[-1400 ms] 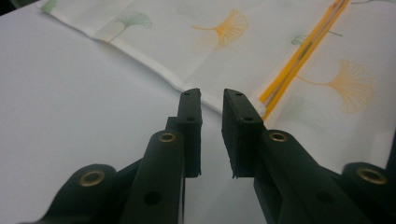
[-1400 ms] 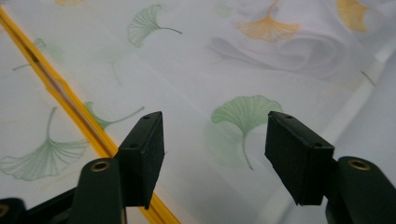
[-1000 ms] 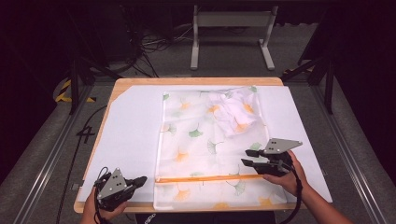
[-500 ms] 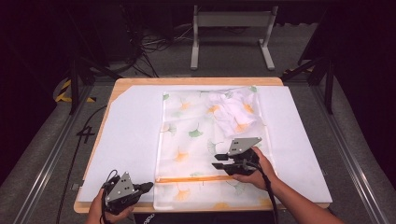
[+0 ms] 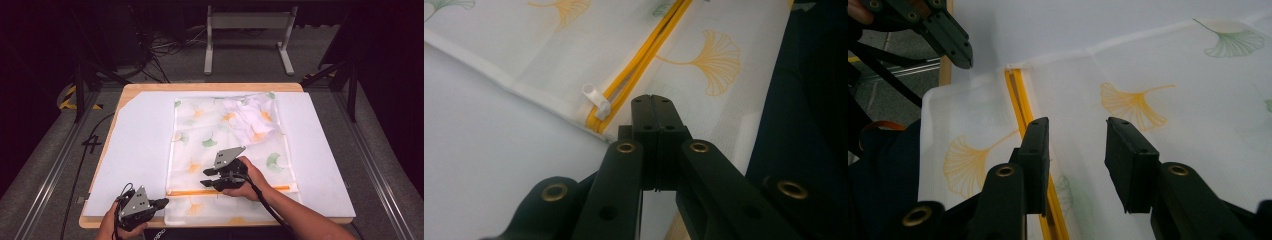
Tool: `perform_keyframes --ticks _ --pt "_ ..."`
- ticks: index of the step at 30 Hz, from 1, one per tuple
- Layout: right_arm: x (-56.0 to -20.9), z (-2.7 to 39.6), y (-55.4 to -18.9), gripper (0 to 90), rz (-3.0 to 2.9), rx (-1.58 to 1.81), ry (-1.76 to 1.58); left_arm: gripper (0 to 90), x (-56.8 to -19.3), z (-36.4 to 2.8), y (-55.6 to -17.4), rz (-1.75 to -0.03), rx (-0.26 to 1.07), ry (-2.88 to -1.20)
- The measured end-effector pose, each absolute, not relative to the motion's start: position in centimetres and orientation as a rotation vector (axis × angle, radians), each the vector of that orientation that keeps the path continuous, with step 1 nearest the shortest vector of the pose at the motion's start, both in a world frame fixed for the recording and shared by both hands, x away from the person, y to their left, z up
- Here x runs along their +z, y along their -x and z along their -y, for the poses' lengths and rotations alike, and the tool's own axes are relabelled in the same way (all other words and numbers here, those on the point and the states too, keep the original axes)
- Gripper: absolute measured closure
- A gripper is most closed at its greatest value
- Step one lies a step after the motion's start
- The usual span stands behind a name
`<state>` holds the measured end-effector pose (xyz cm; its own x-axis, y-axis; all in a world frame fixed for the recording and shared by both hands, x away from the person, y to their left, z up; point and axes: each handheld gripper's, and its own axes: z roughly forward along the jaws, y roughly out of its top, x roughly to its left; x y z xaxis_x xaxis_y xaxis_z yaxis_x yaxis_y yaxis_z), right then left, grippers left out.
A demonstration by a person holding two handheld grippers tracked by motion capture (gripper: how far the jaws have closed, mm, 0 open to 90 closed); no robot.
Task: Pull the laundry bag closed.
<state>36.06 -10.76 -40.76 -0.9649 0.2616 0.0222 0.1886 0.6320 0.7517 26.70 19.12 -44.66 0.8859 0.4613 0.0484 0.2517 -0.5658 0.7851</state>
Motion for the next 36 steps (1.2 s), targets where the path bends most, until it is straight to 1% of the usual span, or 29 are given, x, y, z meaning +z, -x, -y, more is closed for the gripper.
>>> perform_keyframes --ticks 9,19,23,30,36 --pt "-41.4 6.7 -36.6 60.9 -2.837 1.263 -0.322 90.0 -45.2 -18.2 -26.8 -0.49 0.284 -2.233" --pt "-42.0 3.3 -36.8 63.2 -2.917 1.258 -0.28 90.0 -45.8 -17.9 -27.0 -0.49 0.287 -2.271" --pt "-42.3 2.4 -37.0 64.1 -2.934 1.255 -0.283 90.0 -45.8 -18.1 -27.2 -0.5 0.29 -2.268" --pt "-43.0 1.4 -37.4 61.1 -2.966 1.259 -0.314 90.0 -45.9 -18.1 -27.4 -0.501 0.291 -2.272" --pt "-43.6 0.8 -37.7 60.3 -2.995 1.22 -0.33 90.0 -45.9 -18.0 -27.4 -0.5 0.292 -2.274"
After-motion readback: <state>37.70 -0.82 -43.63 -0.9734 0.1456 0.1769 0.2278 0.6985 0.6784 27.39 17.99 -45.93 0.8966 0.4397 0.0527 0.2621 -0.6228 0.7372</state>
